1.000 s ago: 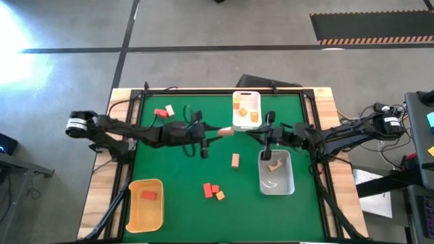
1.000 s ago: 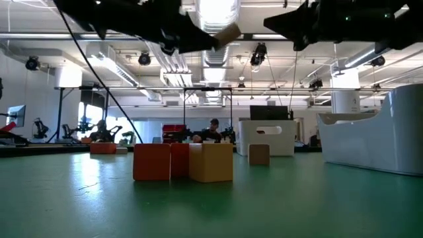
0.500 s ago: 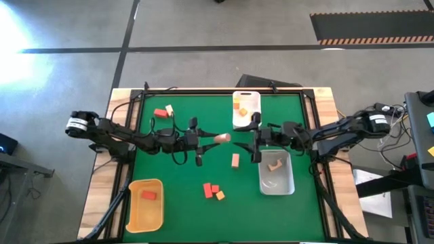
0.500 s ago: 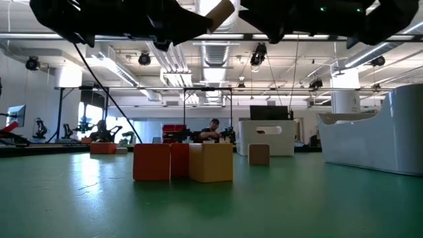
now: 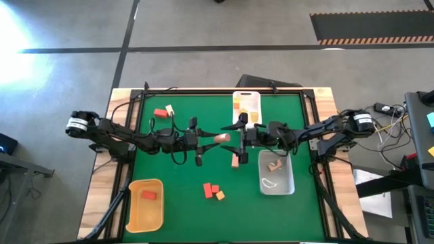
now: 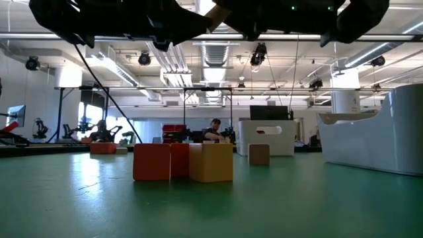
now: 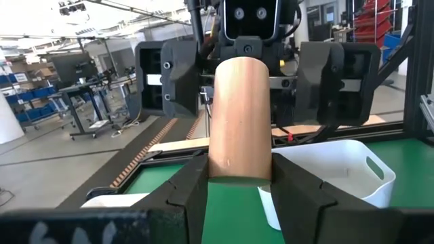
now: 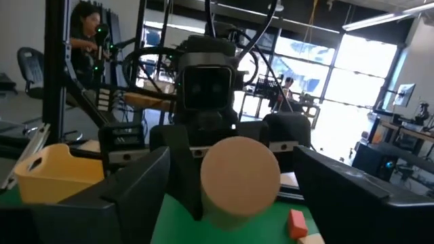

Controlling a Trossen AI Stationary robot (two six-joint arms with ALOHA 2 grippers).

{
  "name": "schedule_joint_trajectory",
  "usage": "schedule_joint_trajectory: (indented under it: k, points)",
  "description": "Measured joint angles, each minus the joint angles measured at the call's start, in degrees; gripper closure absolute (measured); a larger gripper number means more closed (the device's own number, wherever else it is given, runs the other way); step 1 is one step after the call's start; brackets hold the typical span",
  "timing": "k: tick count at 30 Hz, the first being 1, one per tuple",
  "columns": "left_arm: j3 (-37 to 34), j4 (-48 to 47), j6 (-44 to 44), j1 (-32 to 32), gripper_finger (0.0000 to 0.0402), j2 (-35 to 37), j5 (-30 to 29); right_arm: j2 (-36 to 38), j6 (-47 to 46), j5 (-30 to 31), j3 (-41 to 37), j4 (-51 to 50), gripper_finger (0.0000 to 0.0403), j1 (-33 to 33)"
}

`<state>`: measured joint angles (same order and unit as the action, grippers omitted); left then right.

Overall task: Sort & place blocks by color
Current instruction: Put the brown block into the gray bin

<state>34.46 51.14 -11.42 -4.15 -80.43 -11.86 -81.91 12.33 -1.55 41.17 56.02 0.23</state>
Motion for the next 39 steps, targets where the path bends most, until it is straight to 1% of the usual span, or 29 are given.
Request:
schedule_joint_trajectory:
  k: [2,5,8,10,11,15,18,22,26,29,32,34,37,39]
  points:
    - [-0.04,0.01,0.00,-0.01,0.0283,0.00,0.00,-0.20,0.51,0.02,0.16,-0.01,0.0128,0.00]
    - [-0.18,0.02,-0.01,0.01,0.0283,-0.01,0.00,-0.04,0.74,0.01,0.37,0.51,0.0171,0.00]
    - [-0.18,0.15,0.00,-0.01,0.0283,-0.01,0.00,0.06,0.75,0.00,0.37,0.46,0.0226,0.00]
    - [-0.18,0.25,-0.06,0.01,0.0283,-0.01,-0.02,0.06,0.69,-0.09,0.37,0.41,0.0271,0.00]
    - [-0.20,0.27,-0.31,0.01,0.0283,-0.01,0.13,0.05,0.56,-0.22,0.37,0.38,0.0285,0.00]
    - [-0.22,0.25,-0.19,-0.01,0.0279,-0.01,0.20,0.04,0.28,-0.39,0.35,0.29,0.0286,0.00]
    - [-0.22,0.21,0.14,-0.01,0.0264,-0.02,0.17,0.04,0.18,-0.41,0.37,0.07,0.0286,0.00]
    - [-0.36,0.32,0.35,-0.01,0.0228,-0.04,0.02,0.06,-0.69,-0.43,0.34,-1.17,0.0286,0.00]
    - [-0.78,0.34,0.48,0.01,0.0182,-0.05,-0.63,1.81,-2.61,-0.45,0.32,-6.78,0.0286,0.00]
    - [-1.11,0.28,0.48,0.01,0.0146,-0.05,-1.14,4.90,-5.41,-0.43,0.71,-16.35,0.0286,0.02]
    - [-1.28,0.27,0.47,0.01,0.0120,-0.06,-1.73,8.77,-8.75,0.10,2.64,-30.99,0.0286,0.02]
    - [-1.36,0.28,0.48,0.01,0.0109,-0.06,-1.75,11.20,-12.15,0.49,4.61,-41.32,0.0286,0.02]
    - [-1.34,0.39,0.50,0.01,0.0103,-0.06,-1.75,13.88,-18.98,0.61,8.60,-60.96,0.0286,0.37]
    - [-1.07,0.39,0.55,0.01,0.0103,-0.08,-1.73,14.53,-23.80,0.69,11.46,-76.40,0.0286,1.36]
